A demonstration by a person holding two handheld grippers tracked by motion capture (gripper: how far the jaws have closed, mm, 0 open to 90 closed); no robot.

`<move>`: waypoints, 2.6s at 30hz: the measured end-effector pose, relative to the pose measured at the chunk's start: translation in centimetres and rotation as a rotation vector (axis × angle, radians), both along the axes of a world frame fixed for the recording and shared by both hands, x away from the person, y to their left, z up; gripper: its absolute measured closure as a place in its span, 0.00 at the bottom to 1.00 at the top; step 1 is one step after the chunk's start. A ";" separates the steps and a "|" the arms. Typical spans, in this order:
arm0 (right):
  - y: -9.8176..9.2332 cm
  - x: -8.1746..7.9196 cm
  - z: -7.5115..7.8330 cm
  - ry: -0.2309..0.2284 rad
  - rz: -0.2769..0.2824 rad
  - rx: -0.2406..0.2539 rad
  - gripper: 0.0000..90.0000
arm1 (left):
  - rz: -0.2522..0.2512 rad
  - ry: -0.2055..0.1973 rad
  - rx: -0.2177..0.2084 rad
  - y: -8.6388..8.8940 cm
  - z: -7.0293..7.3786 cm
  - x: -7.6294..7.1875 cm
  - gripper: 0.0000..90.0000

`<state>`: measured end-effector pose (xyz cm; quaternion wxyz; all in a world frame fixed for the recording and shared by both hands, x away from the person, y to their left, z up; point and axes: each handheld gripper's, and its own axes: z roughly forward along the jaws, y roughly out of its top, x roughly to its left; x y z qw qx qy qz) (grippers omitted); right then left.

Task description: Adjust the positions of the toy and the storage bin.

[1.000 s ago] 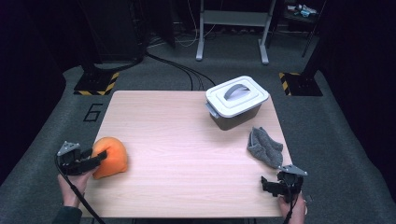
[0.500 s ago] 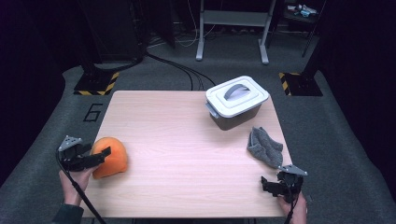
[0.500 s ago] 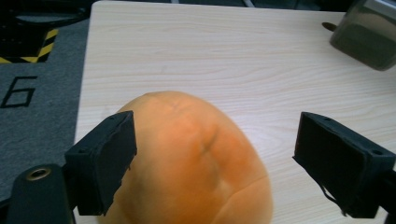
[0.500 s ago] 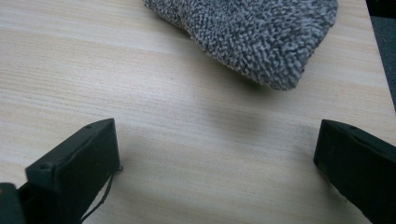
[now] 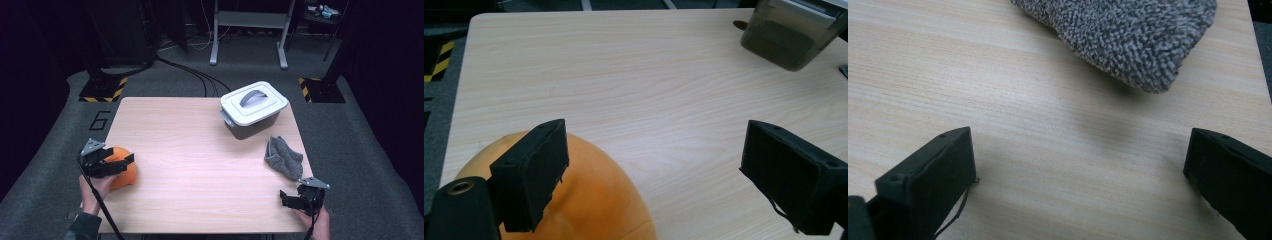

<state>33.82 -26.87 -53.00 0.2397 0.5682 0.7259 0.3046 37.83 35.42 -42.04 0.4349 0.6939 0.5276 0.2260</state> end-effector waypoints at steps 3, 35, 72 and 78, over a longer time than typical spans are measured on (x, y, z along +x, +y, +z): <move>0.0 0.0 0.0 -0.001 -0.002 0.000 0.00 | -0.018 -0.006 0.004 -0.9 0.1 0.2 0.13; 0.7 -0.7 2.5 -0.032 0.047 -0.003 0.01 | -0.246 0.151 0.095 -10.2 -8.4 0.7 0.13; 9.3 7.4 8.4 -0.061 0.345 -0.012 0.04 | -0.265 0.099 0.231 -11.5 -10.9 -0.4 0.13; 10.4 8.7 9.2 -0.063 0.372 -0.010 0.04 | -0.260 0.093 0.226 -11.6 -11.0 -0.4 0.13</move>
